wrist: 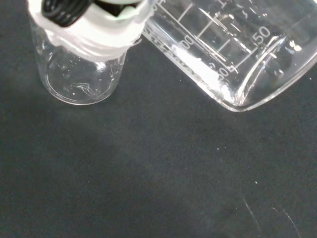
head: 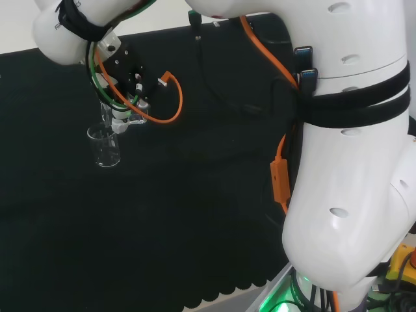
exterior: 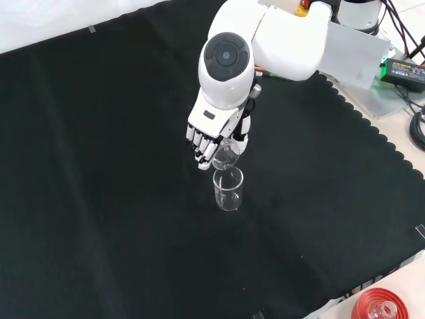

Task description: Pour the water from the handheld beaker into the one on the table.

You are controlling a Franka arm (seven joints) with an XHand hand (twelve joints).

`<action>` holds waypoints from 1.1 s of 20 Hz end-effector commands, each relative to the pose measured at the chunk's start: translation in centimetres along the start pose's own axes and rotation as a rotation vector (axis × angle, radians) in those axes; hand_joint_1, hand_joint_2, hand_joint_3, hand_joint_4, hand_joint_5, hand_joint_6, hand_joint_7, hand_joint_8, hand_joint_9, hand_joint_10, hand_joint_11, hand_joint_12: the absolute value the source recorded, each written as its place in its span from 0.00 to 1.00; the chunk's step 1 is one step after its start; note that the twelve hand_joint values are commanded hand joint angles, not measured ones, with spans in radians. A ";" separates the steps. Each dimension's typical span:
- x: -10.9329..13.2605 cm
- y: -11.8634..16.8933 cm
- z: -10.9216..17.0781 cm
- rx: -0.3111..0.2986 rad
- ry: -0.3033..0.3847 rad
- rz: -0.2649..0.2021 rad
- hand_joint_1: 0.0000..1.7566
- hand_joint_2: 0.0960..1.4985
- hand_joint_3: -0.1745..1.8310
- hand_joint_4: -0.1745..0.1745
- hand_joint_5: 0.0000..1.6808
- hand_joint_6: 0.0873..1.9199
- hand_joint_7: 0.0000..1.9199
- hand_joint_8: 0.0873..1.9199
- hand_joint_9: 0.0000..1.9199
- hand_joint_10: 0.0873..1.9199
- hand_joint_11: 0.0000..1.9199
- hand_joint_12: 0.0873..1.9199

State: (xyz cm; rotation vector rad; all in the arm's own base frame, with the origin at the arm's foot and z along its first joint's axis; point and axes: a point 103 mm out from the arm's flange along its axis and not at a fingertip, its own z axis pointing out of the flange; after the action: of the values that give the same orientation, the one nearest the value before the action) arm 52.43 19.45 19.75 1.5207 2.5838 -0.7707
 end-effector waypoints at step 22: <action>0.2 -0.1 -1.1 0.057 -0.084 0.011 0.75 0.66 0.00 0.00 0.86 0.06 0.81 0.00 0.77 0.01 0.63 0.40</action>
State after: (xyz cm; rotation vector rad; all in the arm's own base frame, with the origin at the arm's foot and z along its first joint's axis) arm 52.50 20.11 20.59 1.4837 2.5163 -0.8913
